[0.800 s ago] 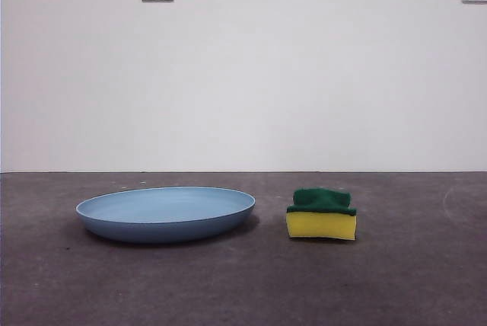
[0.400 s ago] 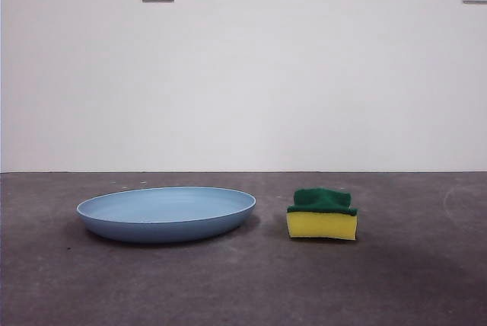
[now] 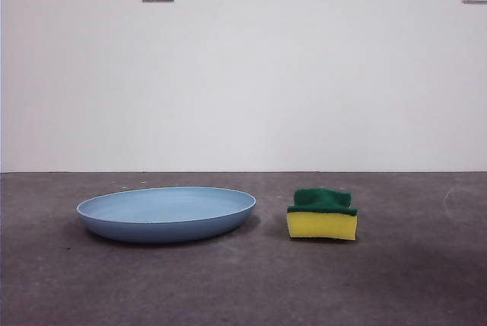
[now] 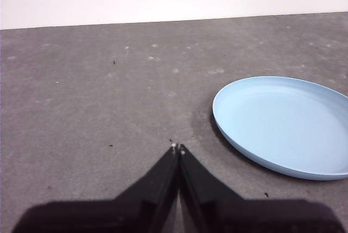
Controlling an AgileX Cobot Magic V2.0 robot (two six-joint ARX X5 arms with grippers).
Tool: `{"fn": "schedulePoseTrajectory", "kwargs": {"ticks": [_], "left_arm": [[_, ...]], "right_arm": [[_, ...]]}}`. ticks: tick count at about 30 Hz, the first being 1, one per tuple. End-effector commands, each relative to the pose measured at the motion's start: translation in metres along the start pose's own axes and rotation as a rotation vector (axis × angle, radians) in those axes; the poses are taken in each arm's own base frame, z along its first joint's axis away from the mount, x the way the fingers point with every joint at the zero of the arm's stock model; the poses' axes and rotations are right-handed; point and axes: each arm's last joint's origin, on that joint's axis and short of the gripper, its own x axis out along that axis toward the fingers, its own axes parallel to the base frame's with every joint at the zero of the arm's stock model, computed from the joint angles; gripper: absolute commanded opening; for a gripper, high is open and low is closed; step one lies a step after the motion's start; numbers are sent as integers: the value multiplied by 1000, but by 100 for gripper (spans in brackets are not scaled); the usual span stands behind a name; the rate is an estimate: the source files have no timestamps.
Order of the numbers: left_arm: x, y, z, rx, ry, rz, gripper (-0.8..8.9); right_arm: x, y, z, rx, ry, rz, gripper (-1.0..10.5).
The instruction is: Pick up the plate,pick up the cloth,clean the plate with the cloth
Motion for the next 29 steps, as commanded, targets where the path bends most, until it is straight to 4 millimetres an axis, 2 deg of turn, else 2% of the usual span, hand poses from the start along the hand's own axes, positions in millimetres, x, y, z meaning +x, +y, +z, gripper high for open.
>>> {"fn": "schedulePoseTrajectory", "kwargs": {"ticks": [1, 29], "left_arm": [[1, 0, -4, 11, 8, 3, -3], [1, 0, -4, 11, 8, 3, -3]], "right_arm": [[0, 0, -5, 17, 33, -5, 2], [1, 0, -5, 51, 35, -5, 2]]}}
